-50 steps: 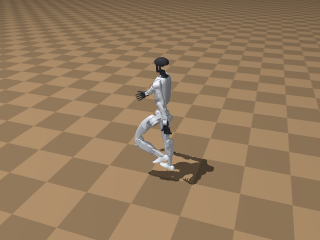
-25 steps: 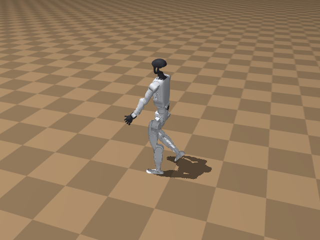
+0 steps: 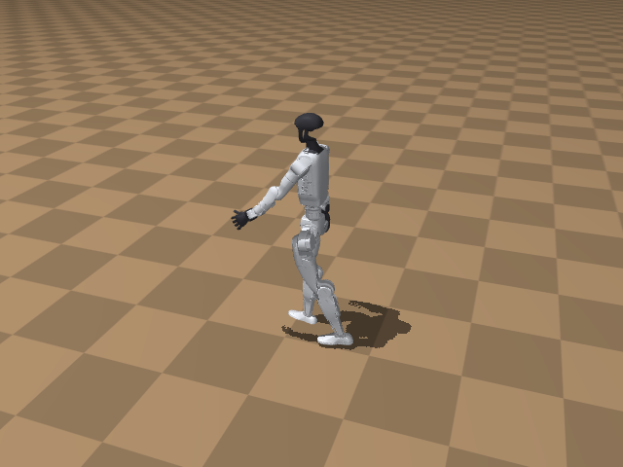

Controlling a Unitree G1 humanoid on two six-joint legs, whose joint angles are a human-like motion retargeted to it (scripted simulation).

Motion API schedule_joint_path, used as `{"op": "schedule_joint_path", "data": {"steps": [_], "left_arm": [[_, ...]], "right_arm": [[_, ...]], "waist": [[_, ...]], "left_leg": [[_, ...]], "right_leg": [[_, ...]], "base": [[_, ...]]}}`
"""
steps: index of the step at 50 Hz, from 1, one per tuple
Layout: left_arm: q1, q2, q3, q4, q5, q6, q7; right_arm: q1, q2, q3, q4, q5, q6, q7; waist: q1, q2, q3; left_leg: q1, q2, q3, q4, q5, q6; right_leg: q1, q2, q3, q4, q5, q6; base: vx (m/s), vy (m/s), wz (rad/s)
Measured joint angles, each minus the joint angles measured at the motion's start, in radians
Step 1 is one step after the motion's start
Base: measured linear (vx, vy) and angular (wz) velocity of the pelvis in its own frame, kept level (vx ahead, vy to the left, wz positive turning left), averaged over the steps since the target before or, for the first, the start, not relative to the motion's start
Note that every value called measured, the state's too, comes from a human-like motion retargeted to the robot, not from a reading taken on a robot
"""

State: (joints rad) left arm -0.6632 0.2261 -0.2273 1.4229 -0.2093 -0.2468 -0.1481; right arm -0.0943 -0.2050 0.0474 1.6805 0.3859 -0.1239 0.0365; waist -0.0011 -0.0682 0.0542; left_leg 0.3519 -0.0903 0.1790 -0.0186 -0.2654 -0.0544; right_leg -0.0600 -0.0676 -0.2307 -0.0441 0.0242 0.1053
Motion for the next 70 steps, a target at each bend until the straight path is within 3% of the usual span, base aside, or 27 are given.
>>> {"op": "schedule_joint_path", "data": {"steps": [3,5,7,9,12,15,19,22,25,28,30,32,33,35,37,42,47,52,56,58,61,63,65,68,70], "left_arm": [[0.233,-0.012,0.006,0.091,0.118,0.008,-0.041],[0.397,-0.017,0.022,0.152,0.165,0.038,-0.13],[0.553,-0.027,0.036,0.193,0.095,0.032,-0.168],[0.696,-0.033,0.052,0.222,0.036,0.019,-0.18],[0.897,-0.04,0.052,0.226,-0.015,-0.003,-0.221],[1.074,-0.052,0.021,0.196,-0.016,-0.005,-0.269],[1.199,-0.071,-0.05,0.17,0.029,0.013,-0.323],[1.193,-0.083,-0.088,0.163,0.04,0.031,-0.333],[1.103,-0.089,-0.075,0.159,0.016,0.047,-0.287],[0.948,-0.089,0.017,0.171,-0.036,-0.012,-0.148],[0.831,-0.087,0.085,0.192,-0.035,-0.06,-0.061],[0.706,-0.078,0.125,0.213,-0.032,-0.088,-0.011],[0.641,-0.072,0.122,0.214,-0.084,-0.076,-0.02],[0.501,-0.051,0.102,0.206,-0.075,-0.049,-0.037],[0.352,-0.022,0.082,0.174,0.007,-0.024,-0.029],[-0.002,0.078,0.117,0.053,0.119,0.059,0.028],[-0.235,0.158,0.12,-0.043,0.07,0.069,0.063],[-0.367,0.176,0.122,-0.087,0.029,0.061,0.055],[-0.354,0.139,0.108,-0.102,0.016,0.033,0.035],[-0.3,0.113,0.095,-0.115,0.004,0.014,0.03],[-0.178,0.077,0.083,-0.123,-0.027,0.004,0.042],[-0.073,0.056,0.076,-0.101,-0.019,0.007,0.037],[0.051,0.034,0.063,-0.042,0.012,0.002,0.03],[0.253,0.006,0.05,0.099,0.101,0.039,-0.04],[0.39,-0.01,0.041,0.18,0.133,0.072,-0.137]], "right_arm": [[-0.156,0.017,0.054,-0.024,0.108,-0.029,-0.017],[-0.261,0.028,0.085,-0.044,0.157,-0.028,-0.01],[-0.364,0.018,0.074,-0.073,0.155,-0.054,-0.046],[-0.464,0.007,0.076,-0.097,0.158,-0.081,-0.075],[-0.595,-0.007,0.103,-0.12,0.18,-0.123,-0.097],[-0.698,-0.015,0.133,-0.128,0.222,-0.155,-0.122],[-0.772,-0.014,0.139,-0.136,0.253,-0.173,-0.134],[-0.779,-0.006,0.132,-0.136,0.239,-0.165,-0.128],[-0.743,0.007,0.121,-0.13,0.182,-0.141,-0.116],[-0.657,0.024,0.113,-0.129,0.179,-0.172,-0.115],[-0.566,0.035,0.12,-0.123,0.216,-0.209,-0.107],[-0.447,0.042,0.122,-0.103,0.222,-0.228,-0.092],[-0.381,0.039,0.097,-0.086,0.149,-0.198,-0.089],[-0.243,0.033,0.062,-0.064,0.051,-0.144,-0.05],[-0.12,0.03,0.058,-0.048,0.022,-0.109,-0.009],[0.112,0.009,0.028,-0.029,-0.03,-0.015,0.054],[0.279,-0.019,0.002,-0.034,0.007,0.002,0.105],[0.339,-0.025,-0.001,-0.011,0.03,0.008,0.141],[0.309,-0.013,-0.005,-0.009,0.05,-0.007,0.14],[0.264,-0.008,-0.007,-0.013,0.065,-0.017,0.119],[0.156,-0.004,-0.021,-0.013,0.038,-0.004,0.056],[0.064,0.002,-0.016,-0.013,0.022,0.001,0.017],[-0.031,0.014,0.025,-0.018,0.077,-0.026,-0.019],[-0.17,0.038,0.103,-0.04,0.176,-0.039,-0.032],[-0.264,0.041,0.111,-0.061,0.187,-0.034,-0.034]], "waist": [[0.115,-0.069,0.035],[0.133,-0.122,-0.004],[0.136,-0.12,-0.06],[0.172,-0.125,-0.056],[0.228,-0.136,-0.047],[0.262,-0.142,-0.048],[0.281,-0.148,-0.063],[0.288,-0.152,-0.078],[0.318,-0.144,-0.069],[0.359,-0.061,-0.004],[0.336,-0.009,0.003],[0.277,0.016,-0.002],[0.246,0.035,-0.003],[0.192,0.075,-0.006],[0.155,0.082,-0.038],[0.042,0.085,-0.038],[-0.071,0.104,-0.04],[-0.128,0.113,-0.058],[-0.13,0.11,-0.09],[-0.131,0.103,-0.093],[-0.128,0.06,-0.054],[-0.091,0.037,-0.03],[-0.037,0.018,-0.008],[0.039,-0.063,0.041],[0.041,-0.097,-0.012]], "left_leg": [[-0.036,-0.048,0.08,0.239,0.045,0.035],[-0.306,-0.012,0.139,0.739,-0.06,0.034],[-0.588,0.085,0.158,1.202,-0.176,0.075],[-0.737,0.15,0.176,1.493,-0.268,0.134],[-0.91,0.192,0.172,1.744,-0.342,0.194],[-1.044,0.168,0.135,1.799,-0.365,0.189],[-1.117,0.131,0.117,1.615,-0.348,0.171],[-1.066,0.129,0.155,1.293,-0.305,0.172],[-0.86,0.121,0.255,0.75,-0.22,0.144],[-0.522,0.096,0.322,0.141,-0.057,0.11],[-0.401,0.095,0.306,-0.05,0.067,0.1],[-0.349,0.1,0.263,-0.069,0.128,0.096],[-0.32,0.112,0.241,-0.069,0.138,0.067],[-0.272,0.147,0.2,-0.069,0.132,0.001],[-0.279,0.156,0.168,-0.069,0.119,-0.015],[-0.228,0.141,0.096,-0.069,0.086,-0.05],[-0.158,0.136,0.037,-0.06,0.047,-0.034],[-0.123,0.133,-0.011,-0.036,-0.002,-0.006],[-0.114,0.123,-0.038,-0.012,-0.026,-0.02],[-0.094,0.111,-0.052,-0.001,-0.038,-0.032],[-0.012,0.061,-0.084,0.009,-0.046,-0.024],[0.032,0.032,-0.082,0.023,-0.021,-0.001],[0.059,0.011,-0.061,0.069,0.036,0.024],[-0.019,-0.038,0.027,0.393,0.024,0.042],[-0.317,0.011,0.091,0.913,-0.126,0.062]], "right_leg": [[0.11,-0.057,0.104,-0.04,0.005,0.051],[0.091,-0.11,0.134,-0.033,-0.007,0.07],[0.046,-0.106,0.138,-0.021,-0.035,0.061],[0.06,-0.11,0.159,-0.012,-0.067,0.057],[0.087,-0.119,0.196,-0.003,-0.101,0.047],[0.111,-0.127,0.221,0.006,-0.126,0.032],[0.125,-0.14,0.241,0.038,-0.16,0.024],[0.12,-0.148,0.254,0.073,-0.18,0.027],[0.132,-0.142,0.287,0.115,-0.199,0.043],[0.252,-0.076,0.324,0.134,-0.218,0.061],[0.308,-0.032,0.32,0.16,-0.22,0.051],[0.324,-0.01,0.284,0.242,-0.181,0.027],[0.317,0.01,0.255,0.317,-0.15,0.005],[0.231,0.046,0.184,0.578,-0.09,-0.038],[0.022,0.024,0.126,0.952,-0.086,-0.079],[-0.33,-0.064,0.077,1.563,-0.248,-0.176],[-0.53,-0.069,0.078,1.712,-0.323,-0.195],[-0.599,-0.091,0.031,1.508,-0.349,-0.199],[-0.523,-0.06,-0.014,1.047,-0.321,-0.148],[-0.4,-0.038,-0.059,0.683,-0.266,-0.112],[-0.152,-0.003,-0.048,0.159,-0.075,-0.039],[-0.05,0.009,-0.008,0.009,0.023,-0.026],[0.025,0.007,0.036,-0.037,0.029,-0.019],[0.127,-0.069,0.107,-0.033,-0.001,0.024],[0.089,-0.104,0.111,-0.017,-0.024,0.022]], "base": [[0.56,-0.15,-1.62],[0.42,-0.1,-0.47],[0.41,-0.02,0.02],[0.48,0.01,-0.51],[0.49,0.04,-0.65],[0.49,0.07,-0.47],[0.48,0.11,-0.28],[0.49,0.14,-0.25],[0.56,0.16,-0.71],[0.67,0.24,-0.9],[0.65,0.29,0.12],[0.61,0.29,0.95],[0.59,0.28,1.25],[0.55,0.25,1.24],[0.48,0.19,0.86],[0.5,0.14,0.75],[0.5,0.08,0.68],[0.48,0.01,0.52],[0.5,-0.05,0.33],[0.55,-0.08,0.4],[0.61,-0.11,0.28],[0.6,-0.13,-0.63],[0.6,-0.13,-1.1],[0.57,-0.14,-0.97],[0.42,-0.09,0.09]]}}
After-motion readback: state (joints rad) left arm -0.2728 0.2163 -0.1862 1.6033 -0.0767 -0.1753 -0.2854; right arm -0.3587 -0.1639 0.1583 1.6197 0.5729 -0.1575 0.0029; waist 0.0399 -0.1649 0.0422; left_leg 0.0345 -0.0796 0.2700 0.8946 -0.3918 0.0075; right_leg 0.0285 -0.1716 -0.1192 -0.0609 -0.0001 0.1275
